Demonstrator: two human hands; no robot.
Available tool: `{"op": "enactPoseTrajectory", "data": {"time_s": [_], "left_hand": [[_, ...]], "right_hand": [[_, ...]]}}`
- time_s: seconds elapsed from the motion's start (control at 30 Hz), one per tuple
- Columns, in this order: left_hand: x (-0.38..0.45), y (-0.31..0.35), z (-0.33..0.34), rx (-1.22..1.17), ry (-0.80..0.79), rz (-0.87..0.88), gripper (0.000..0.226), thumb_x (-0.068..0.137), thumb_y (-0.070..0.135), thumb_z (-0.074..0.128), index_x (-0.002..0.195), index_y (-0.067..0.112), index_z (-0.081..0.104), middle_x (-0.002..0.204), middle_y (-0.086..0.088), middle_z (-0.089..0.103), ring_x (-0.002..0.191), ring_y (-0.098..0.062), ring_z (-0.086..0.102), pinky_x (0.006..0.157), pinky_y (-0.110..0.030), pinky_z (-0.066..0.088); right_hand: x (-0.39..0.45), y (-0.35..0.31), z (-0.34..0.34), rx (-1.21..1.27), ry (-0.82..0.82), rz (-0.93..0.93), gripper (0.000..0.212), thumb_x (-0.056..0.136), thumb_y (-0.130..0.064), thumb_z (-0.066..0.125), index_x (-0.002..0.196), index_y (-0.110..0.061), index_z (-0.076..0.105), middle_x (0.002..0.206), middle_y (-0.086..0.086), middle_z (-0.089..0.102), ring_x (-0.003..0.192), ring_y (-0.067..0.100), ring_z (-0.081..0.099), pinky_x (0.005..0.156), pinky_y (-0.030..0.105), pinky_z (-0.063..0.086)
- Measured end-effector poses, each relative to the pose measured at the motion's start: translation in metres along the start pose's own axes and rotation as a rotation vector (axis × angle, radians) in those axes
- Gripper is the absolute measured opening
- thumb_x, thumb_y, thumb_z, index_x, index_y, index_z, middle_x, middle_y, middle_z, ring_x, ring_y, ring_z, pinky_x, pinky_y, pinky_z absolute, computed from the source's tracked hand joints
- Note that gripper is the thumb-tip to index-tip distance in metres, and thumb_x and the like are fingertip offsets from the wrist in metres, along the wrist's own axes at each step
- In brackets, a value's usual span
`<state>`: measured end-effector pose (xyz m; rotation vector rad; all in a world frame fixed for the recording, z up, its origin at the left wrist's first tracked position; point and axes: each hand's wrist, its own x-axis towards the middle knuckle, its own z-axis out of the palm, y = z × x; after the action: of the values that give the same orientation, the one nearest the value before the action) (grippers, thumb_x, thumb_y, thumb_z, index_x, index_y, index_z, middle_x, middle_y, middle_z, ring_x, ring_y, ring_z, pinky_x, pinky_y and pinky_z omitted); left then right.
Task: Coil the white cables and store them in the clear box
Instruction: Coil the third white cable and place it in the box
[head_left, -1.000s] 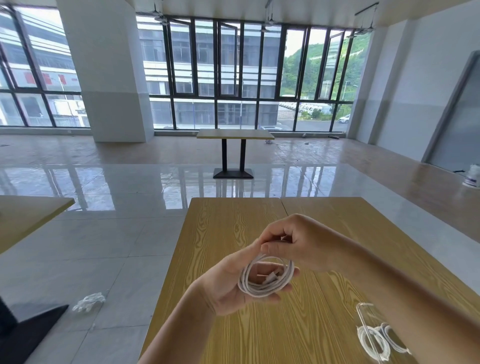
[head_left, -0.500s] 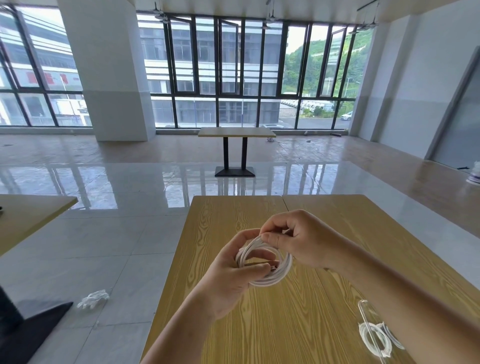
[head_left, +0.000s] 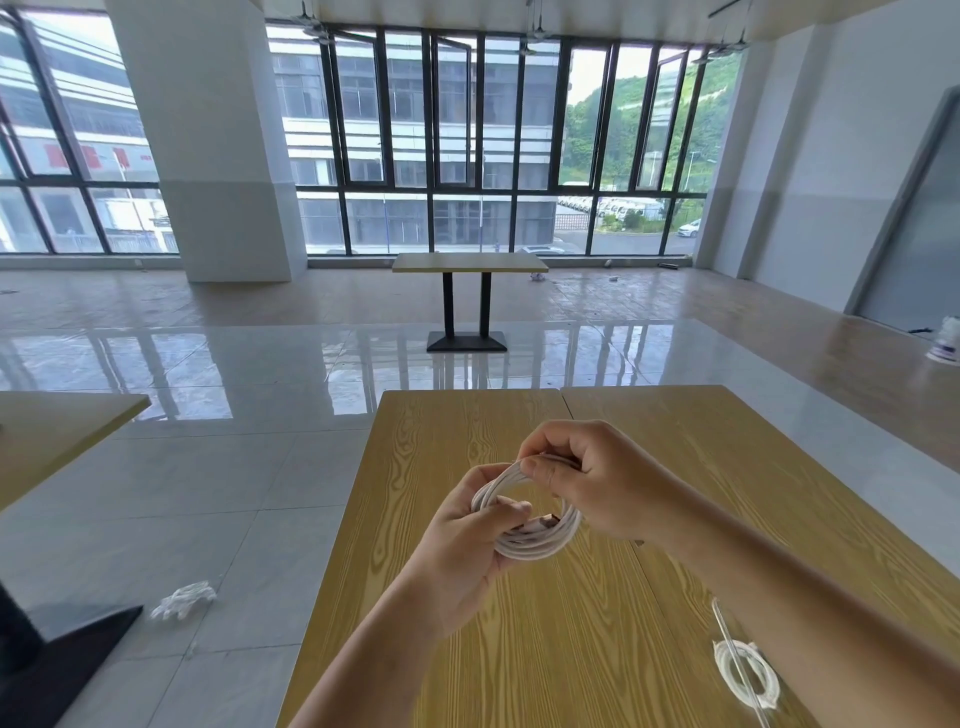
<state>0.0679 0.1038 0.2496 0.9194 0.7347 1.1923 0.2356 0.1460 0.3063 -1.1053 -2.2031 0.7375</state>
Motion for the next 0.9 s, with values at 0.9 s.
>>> {"op": "enactPoseTrajectory", "data": {"time_s": [0.9], "left_hand": [[0.01,0.012,0.01,0.025,0.106,0.118,0.049,0.072,0.026,0.072,0.115,0.004,0.066,0.062,-0.003,0.046,0.048,-0.01,0.04,0.047,-0.02,0.044]], "right_hand": [[0.002,0.008,0.005,0.054,0.043,0.021,0.01,0.097,-0.035,0.061,0.089,-0.032,0.068,0.069,-0.002,0.063,0.059,0.008,0.054,0.059,0.029,0.049]]}}
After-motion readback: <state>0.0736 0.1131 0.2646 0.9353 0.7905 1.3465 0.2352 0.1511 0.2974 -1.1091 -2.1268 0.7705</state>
